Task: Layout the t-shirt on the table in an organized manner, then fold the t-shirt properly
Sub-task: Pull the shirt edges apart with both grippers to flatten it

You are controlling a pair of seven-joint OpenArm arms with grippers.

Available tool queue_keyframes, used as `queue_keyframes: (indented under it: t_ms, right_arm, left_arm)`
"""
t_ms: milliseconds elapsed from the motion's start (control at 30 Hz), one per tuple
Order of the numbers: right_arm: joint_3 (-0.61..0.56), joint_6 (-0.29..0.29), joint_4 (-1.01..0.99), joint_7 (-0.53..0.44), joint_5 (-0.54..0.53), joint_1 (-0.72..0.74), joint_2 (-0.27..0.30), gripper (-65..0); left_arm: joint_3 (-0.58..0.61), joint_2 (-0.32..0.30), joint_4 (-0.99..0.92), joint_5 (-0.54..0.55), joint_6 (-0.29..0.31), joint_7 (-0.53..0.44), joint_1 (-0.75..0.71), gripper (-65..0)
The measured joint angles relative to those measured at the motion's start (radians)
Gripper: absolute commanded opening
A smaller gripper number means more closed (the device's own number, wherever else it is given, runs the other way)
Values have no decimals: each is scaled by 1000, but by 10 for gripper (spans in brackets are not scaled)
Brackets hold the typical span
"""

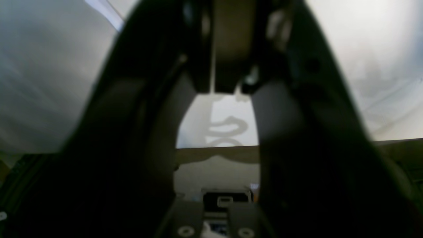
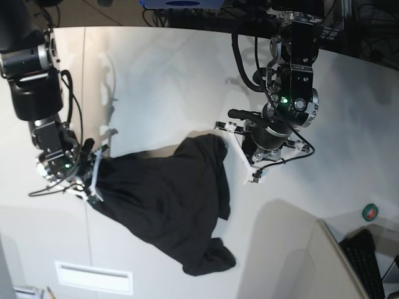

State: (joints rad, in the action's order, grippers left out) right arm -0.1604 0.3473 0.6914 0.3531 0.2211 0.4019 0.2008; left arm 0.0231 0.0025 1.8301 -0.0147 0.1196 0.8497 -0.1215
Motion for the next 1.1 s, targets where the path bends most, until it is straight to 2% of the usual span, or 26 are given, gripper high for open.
queue_keyframes:
  t_ms: [67,300,400,500,667,833,900,1000,1100]
  right_arm:
    - [0,-51,-13,-1,4,2,2,-650]
    - [1,-49,-84,-47,-5,35,38,-650]
    - [105,-51,-180,-63,-3,79,55,-650]
    - [144,-57,-220,-37,16,105,74,-650]
    - [144,-77,-215,-21,29,107,55,-650]
    - [144,-74,-154,48,26,96,22,-650]
    - [146,-66,-101,82,23,76,15,-650]
    - [145,-51,0,96,16,32,14,-650]
    - [141,-51,-8,93,18,35,20,-650]
  left_arm:
    - [0,0,0,0,0,0,0,-650]
    - [0,0,0,1,0,0,11,-650]
    - [-1,0,0,0,0,-1,28,-650]
    - [-1,0,-2,4,1,3,35,-650]
    - [0,2,-42,7,0,0,114,-650]
    - [0,0,-121,9,1,0,204,-650]
    - [2,-1,-140,11,0,-48,216,-650]
    - [95,-26,-145,-16,-6,-143,216,-650]
    - [138,-15,-147,-4,10,-139,203,-650]
